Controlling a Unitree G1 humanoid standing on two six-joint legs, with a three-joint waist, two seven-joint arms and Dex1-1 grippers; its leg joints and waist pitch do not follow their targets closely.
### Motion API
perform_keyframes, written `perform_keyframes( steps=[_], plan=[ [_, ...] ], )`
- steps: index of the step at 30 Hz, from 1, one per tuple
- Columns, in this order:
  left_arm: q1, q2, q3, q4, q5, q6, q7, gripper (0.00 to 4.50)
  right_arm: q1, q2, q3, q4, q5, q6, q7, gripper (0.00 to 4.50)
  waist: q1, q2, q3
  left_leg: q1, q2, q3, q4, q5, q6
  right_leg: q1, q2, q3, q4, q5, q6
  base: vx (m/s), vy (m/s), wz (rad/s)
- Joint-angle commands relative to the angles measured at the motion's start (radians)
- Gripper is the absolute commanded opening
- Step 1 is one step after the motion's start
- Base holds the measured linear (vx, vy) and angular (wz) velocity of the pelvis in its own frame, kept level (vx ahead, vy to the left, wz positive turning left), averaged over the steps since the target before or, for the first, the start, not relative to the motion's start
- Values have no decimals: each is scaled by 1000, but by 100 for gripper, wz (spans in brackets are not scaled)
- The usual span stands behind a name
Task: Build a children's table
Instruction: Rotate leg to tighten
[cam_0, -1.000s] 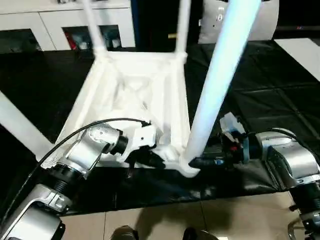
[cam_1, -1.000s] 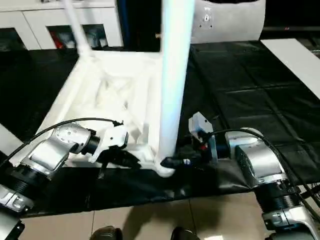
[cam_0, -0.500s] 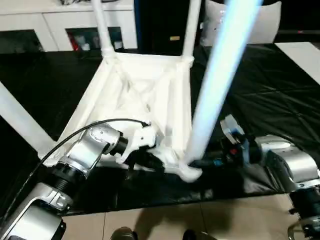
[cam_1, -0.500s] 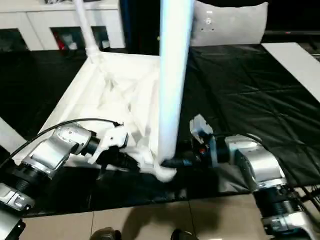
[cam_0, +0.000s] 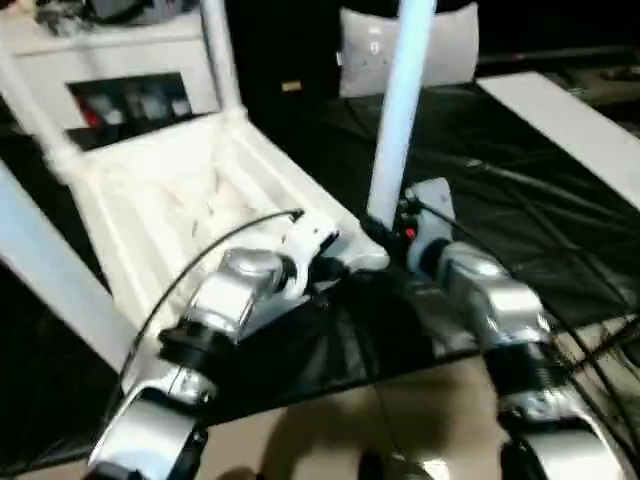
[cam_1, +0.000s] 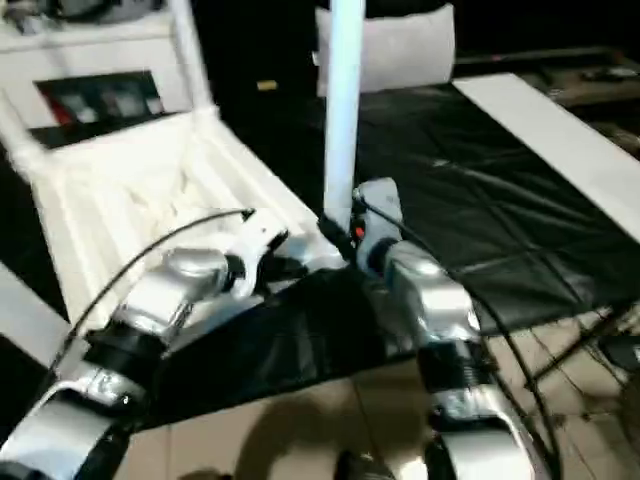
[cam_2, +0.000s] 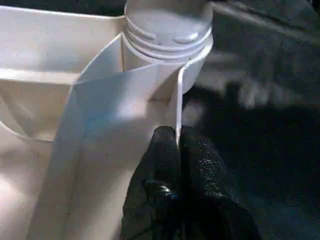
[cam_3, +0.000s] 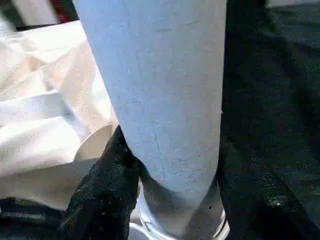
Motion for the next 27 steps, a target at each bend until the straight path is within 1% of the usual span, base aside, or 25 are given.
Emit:
perform_keyframes(
  steps=[1,2,3,4,5,6,7,8,9,10,11,12,13,14,15,16,18,19,20,21,22,23,24,25,27],
  plan=[
    [-28,-28,-1,-37,-12,-11,-3,0,5,28,33,8,-2,-5,22,267,-3,18,-98,-34,86,-35,-80,-239,64,112,-83,83,-15,-389,91,0,0,0],
    [-18,-15,-17,-52,-8,-22,-20,0,17,18,30,-23,26,-13,70,269,8,13,-89,-3,95,-30,-102,-328,57,73,-80,118,3,-246,-6,0,0,0],
    [-14,-7,-25,-56,-4,-31,-30,0,23,11,31,-37,36,-19,93,279,2,-10,-75,5,54,-7,-96,-378,42,53,-76,116,-33,-317,-31,58,19,16],
    [-14,-7,-25,-56,-4,-31,-30,0,23,11,31,-37,36,-19,93,295,11,-33,-63,50,-45,39,-36,-321,8,16,-66,69,-111,-662,24,58,19,16],
    [-11,4,-33,-57,-5,-40,-39,0,29,-3,33,-48,43,-28,113,307,11,-37,-65,38,-55,43,-32,-275,18,30,-76,69,-114,-734,57,58,35,-3],
    [-6,21,-40,-54,-6,-58,-57,0,39,-36,36,-58,49,-46,146,313,13,-24,-76,4,-39,32,-47,-221,42,65,-78,61,-110,-733,100,0,0,0],
    [-2,38,-48,-52,-4,-83,-78,0,45,-65,35,-64,57,-52,177,326,16,-7,-89,10,-15,25,-60,-202,51,62,-73,60,-113,-644,98,0,0,0],
    [0,42,-50,-52,-3,-86,-83,0,46,-71,34,-62,58,-56,186,326,17,-5,-99,1,5,15,-70,-150,57,68,-68,74,-89,-475,36,0,0,0],
    [5,57,-56,-53,1,-96,-102,0,50,-96,32,-60,57,-75,225,326,18,-6,-97,-4,12,12,-75,-138,65,68,-64,77,-80,-415,8,0,0,0],
    [5,57,-56,-53,1,-96,-102,0,50,-96,32,-60,57,-75,225,354,16,-11,-93,-4,13,15,-76,-143,72,62,-60,81,-73,-382,-32,0,0,0],
    [15,86,-70,-53,7,-126,-146,0,62,-141,34,-73,63,-85,301,359,19,-10,-94,1,8,18,-75,-154,70,60,-65,83,-73,-406,-57,0,0,0],
    [17,92,-73,-53,7,-131,-157,0,65,-153,33,-78,67,-81,321,363,20,-11,-96,0,8,20,-74,-147,73,63,-66,86,-69,-395,-66,0,0,0],
    [23,112,-82,-52,8,-146,-190,0,75,-189,36,-100,84,-63,387,373,28,-8,-100,-2,14,20,-74,-111,94,63,-67,95,-58,-336,-94,0,0,0],
    [25,125,-89,-48,11,-155,-208,0,81,-213,41,-112,91,-60,428,387,29,-12,-100,-1,16,21,-74,-105,99,61,-67,98,-56,-323,-103,0,0,0],
    [28,142,-102,-43,14,-176,-232,0,85,-241,45,-119,99,-54,462,397,33,-13,-101,-2,16,21,-73,-94,102,62,-67,100,-50,-308,-112,0,0,0],
    [29,152,-109,-42,15,-189,-250,0,86,-256,49,-121,100,-56,481,404,42,-12,-102,-5,16,22,-72,-65,109,64,-69,104,-43,-289,-127,0,0,0],
    [37,189,-136,-46,11,-242,-325,0,91,-305,65,-122,98,-80,545,410,47,-11,-105,-6,15,23,-70,-55,112,67,-69,104,-42,-284,-129,0,0,0],
    [49,231,-167,-70,3,-279,-423,0,96,-344,72,-132,115,-93,628,424,51,-16,-106,-8,16,23,-70,-42,116,67,-70,106,-38,-269,-132,0,0,0],
    [52,243,-176,-77,1,-284,-448,0,98,-354,72,-137,127,-86,655,438,54,-16,-105,-11,17,23,-69,-36,122,68,-71,108,-33,-262,-135,0,0,0],
    [53,254,-184,-80,2,-293,-470,0,102,-369,75,-149,143,-81,694,438,55,-15,-103,-12,16,25,-69,-33,123,66,-70,109,-33,-265,-135,0,0,0],
    [53,263,-191,-79,5,-309,-488,0,107,-386,82,-162,154,-83,735,438,61,-15,-102,-9,14,28,-68,-41,122,65,-68,108,-37,-287,-131,0,0,0],
    [51,270,-197,-75,9,-322,-502,0,111,-403,89,-171,165,-79,775,438,68,-18,-101,-6,15,30,-69,-52,117,64,-68,106,-42,-318,-123,0,0,0],
    [50,284,-208,-72,7,-345,-542,0,116,-432,102,-180,176,-82,845,438,71,-17,-101,-3,16,30,-70,-62,115,63,-68,105,-43,-334,-120,0,0,0],
    [50,289,-212,-73,5,-351,-557,0,117,-440,107,-182,179,-83,867,438,77,-21,-99,-2,17,31,-71,-76,110,63,-67,105,-46,-362,-106,0,0,0],
    [50,306,-226,-80,-6,-368,-617,0,116,-464,123,-188,192,-70,928,406,80,-20,-97,2,20,31,-74,-96,100,60,-69,104,-52,-395,-98,0,0,0]
  ],
)
